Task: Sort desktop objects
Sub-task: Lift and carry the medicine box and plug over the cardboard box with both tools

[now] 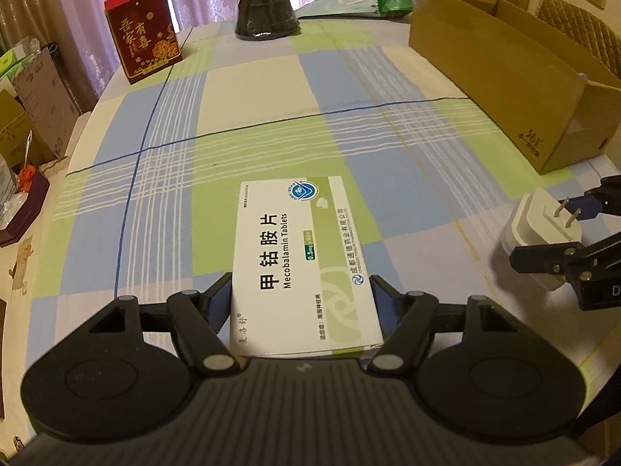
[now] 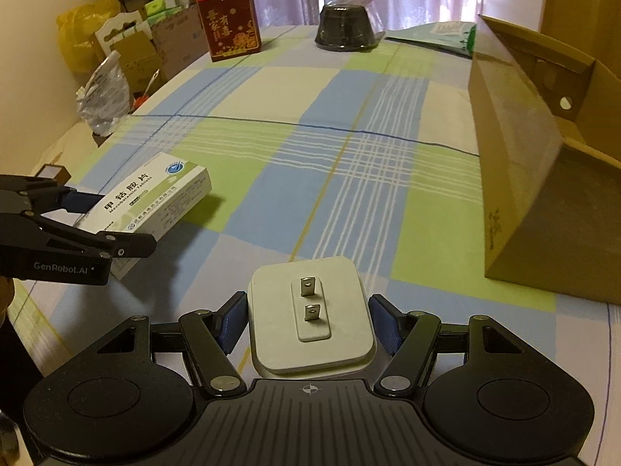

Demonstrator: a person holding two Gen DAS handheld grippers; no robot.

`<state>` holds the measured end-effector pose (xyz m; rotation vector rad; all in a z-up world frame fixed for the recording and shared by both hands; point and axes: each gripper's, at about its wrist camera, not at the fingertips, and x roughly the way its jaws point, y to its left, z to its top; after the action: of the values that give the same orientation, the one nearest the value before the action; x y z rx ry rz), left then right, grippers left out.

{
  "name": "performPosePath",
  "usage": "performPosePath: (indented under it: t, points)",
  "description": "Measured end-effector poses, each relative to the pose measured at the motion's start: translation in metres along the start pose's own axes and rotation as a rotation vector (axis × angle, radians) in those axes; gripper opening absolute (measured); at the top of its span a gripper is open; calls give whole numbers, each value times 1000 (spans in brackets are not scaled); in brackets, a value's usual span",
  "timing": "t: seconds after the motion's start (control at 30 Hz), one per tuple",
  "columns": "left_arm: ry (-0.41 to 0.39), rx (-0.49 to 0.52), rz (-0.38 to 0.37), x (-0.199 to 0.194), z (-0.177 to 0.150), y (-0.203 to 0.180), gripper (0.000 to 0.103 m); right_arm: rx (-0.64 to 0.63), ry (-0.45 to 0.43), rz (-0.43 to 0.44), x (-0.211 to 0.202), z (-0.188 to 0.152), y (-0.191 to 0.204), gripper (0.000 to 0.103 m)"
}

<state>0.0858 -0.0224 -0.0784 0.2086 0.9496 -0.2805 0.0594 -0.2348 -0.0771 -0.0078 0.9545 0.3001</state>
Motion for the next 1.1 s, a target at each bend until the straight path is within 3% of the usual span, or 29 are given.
performPosePath:
  t: [0.43, 0.8, 1.1]
  points:
    - [-45, 52, -43, -25, 19, -34, 68, 88, -86, -52, -47, 1, -22, 66]
    - [-129, 127, -124, -53, 59, -84, 68, 220, -202, -138, -109, 8, -61, 66]
    - [-191, 158, -206, -65, 97, -124, 68, 250, -287, -196, -152, 23, -99, 66]
